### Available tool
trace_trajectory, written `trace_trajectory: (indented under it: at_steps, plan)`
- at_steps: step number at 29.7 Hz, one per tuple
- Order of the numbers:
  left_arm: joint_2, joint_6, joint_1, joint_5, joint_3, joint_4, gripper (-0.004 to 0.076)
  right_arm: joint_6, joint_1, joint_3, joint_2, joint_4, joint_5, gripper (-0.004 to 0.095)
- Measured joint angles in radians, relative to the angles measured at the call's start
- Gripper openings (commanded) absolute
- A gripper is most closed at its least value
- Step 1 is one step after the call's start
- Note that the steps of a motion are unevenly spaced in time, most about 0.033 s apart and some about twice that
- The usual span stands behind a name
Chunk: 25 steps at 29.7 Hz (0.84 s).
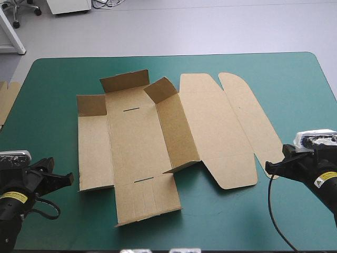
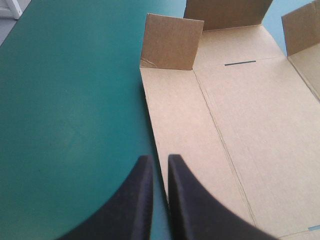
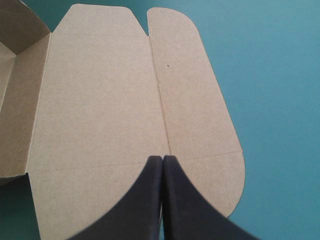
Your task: Fold the box
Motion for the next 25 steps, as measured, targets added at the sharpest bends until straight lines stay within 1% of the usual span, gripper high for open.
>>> trace_trajectory:
  at_steps: [17,19,20,22,25]
  plan:
    - [0.001,-0.002,0.0,0.013,0.0,-0.003,0.0081,0.0,0.0,0.0,0.0,0.0,0.0,-0.0019]
    - [0.011,-0.003,0.0,0.03,0.0,-0.012,0.0105,0.0,0.0,0.0,0.0,0.0,0.0,-0.0019]
    - [0.021,-0.003,0.0,0.036,0.0,-0.015,0.0132,0.0,0.0,0.0,0.0,0.0,0.0,-0.0019]
    - [0.054,-0.004,0.0,0.042,0.0,-0.02,0.0198,0.0,0.0,0.0,0.0,0.0,0.0,-0.0019]
    - [0.115,-0.004,0.0,0.021,0.0,-0.037,0.0312,0.0,0.0,0.0,0.013,0.0,0.0,-0.0019]
